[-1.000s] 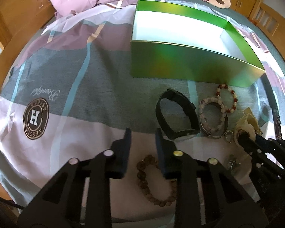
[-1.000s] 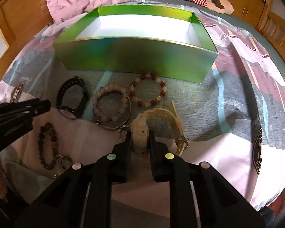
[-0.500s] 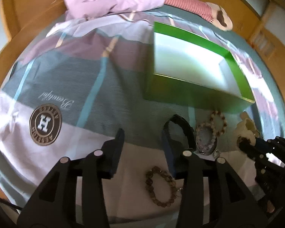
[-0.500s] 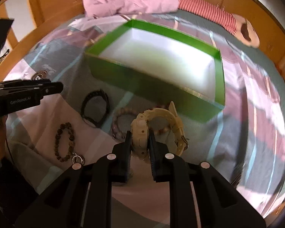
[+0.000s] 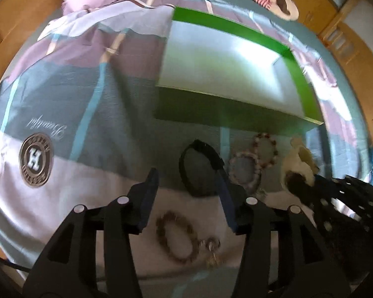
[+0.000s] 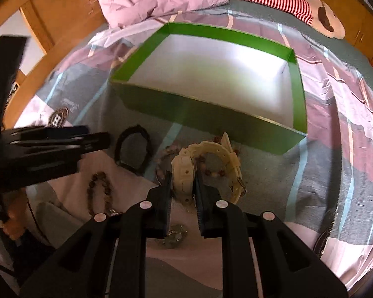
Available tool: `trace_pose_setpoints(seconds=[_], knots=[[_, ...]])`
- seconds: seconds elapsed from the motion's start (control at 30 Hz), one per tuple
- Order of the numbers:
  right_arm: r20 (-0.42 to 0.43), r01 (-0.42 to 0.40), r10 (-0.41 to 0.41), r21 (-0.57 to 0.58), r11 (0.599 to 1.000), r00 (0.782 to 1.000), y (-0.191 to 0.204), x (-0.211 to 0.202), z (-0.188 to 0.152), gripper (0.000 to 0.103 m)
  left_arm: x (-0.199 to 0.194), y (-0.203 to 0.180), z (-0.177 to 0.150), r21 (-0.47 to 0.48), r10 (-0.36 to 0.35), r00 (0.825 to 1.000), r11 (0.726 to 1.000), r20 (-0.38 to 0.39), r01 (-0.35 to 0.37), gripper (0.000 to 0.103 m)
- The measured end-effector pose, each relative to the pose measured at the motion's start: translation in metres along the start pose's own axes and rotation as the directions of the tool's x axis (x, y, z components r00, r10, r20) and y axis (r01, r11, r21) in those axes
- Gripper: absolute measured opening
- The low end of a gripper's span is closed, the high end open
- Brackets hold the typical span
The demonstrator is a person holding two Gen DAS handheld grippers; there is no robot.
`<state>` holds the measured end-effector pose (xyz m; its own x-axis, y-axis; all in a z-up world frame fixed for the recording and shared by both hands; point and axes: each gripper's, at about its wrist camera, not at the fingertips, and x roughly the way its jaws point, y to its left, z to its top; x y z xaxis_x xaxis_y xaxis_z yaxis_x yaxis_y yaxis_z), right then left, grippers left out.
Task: Organize jewelry
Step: 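Grasp the black watch with the left tool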
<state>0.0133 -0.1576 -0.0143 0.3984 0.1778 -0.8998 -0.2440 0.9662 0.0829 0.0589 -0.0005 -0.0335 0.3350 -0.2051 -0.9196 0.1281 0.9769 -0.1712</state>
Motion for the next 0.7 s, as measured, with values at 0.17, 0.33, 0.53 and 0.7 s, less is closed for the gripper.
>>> trace_pose_setpoints(seconds=[0.17,0.33,0.53,0.7], knots=[[-0.011,0.046,-0.046,-0.02,0.999,0.999,-0.014,0.014,-0.006,0.018,0.05,-0.002,0.002,0.009,0.101,0.989,0.995,-0.108,-0.1,0.024],[-0.01,0.043,-0.043,-0.026,0.999,0.999,-0.023,0.021,-0.006,0.018,0.047,0.0,0.004,-0.009,0.12,0.986,0.992,-0.116,-0.122,0.003],[-0.032,0.027,-0.028,-0.042,0.999,0.999,-0.018,0.03,-0.009,0.037,0.042,0.005,0.005,-0.007,0.161,0.981,0.987,-0.108,-0.163,0.003],[-0.07,0.001,-0.004,-0.044,0.999,0.998,-0.013,0.037,-0.014,0.038,0.041,0.0,0.004,0.01,0.174,0.979,0.985,-0.107,-0.174,0.003]])
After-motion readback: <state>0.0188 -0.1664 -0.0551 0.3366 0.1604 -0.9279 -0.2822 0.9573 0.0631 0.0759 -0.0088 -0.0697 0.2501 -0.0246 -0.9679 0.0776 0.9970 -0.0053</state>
